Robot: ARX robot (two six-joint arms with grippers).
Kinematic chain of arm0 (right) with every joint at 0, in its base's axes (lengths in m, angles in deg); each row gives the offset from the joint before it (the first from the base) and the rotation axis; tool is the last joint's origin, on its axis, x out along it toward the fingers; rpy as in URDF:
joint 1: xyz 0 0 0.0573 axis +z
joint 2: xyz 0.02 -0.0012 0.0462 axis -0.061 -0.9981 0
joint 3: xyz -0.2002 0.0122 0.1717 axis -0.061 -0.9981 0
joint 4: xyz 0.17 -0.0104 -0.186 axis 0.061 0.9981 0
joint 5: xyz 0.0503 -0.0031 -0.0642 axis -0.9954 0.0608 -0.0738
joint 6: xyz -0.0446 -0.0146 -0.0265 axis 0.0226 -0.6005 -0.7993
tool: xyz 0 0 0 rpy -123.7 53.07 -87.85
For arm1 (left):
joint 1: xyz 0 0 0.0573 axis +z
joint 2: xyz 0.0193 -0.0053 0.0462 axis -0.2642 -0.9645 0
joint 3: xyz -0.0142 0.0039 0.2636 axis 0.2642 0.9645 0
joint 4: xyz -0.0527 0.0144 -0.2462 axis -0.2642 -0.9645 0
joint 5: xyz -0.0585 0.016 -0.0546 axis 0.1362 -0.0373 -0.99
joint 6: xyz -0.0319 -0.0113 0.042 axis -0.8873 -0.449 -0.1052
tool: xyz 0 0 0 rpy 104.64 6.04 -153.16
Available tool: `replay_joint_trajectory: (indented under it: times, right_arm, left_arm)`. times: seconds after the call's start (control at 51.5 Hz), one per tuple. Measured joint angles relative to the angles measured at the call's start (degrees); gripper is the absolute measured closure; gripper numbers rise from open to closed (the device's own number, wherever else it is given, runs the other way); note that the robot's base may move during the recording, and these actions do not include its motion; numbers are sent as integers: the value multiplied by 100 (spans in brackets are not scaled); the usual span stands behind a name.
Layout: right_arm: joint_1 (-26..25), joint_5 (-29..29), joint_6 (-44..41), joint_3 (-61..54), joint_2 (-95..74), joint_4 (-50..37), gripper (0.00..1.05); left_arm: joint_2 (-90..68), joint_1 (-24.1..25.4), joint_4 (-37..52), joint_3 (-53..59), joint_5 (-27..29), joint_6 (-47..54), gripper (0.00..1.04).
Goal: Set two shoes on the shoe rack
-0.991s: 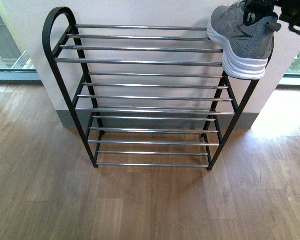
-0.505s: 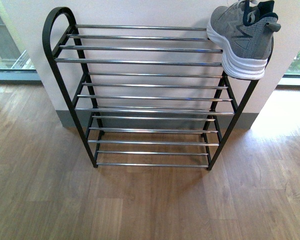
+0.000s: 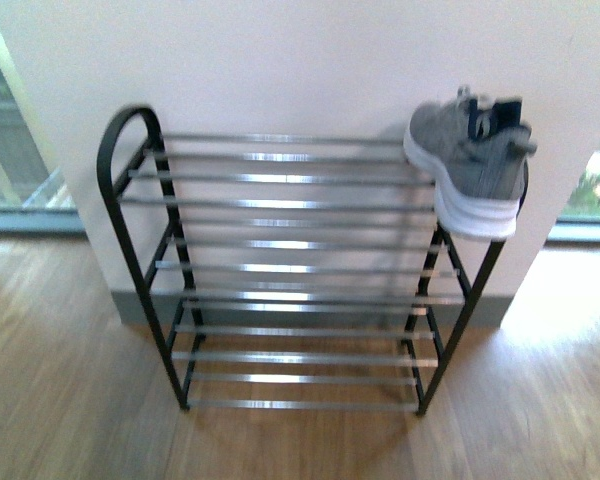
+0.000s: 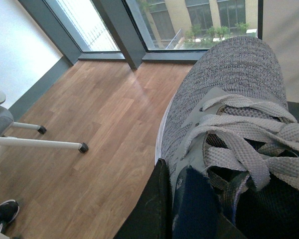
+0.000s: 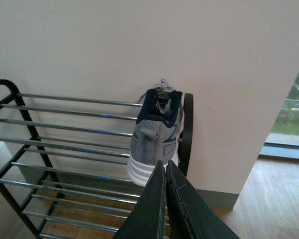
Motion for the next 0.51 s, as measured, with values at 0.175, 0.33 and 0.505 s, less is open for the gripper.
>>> replay_joint_trajectory:
  times: [0.175,0.33,0.505]
  right_arm:
    - [170,55,0,-455,573,87,103]
    - [170,66,2,-850,1228,376,103]
    - [175,72,2,-1147,1836,691,103]
  left_arm:
    - [0,0,0,0,7,0,103]
    - [0,0,0,0,4,2,103]
    - [0,0,0,0,4,0,103]
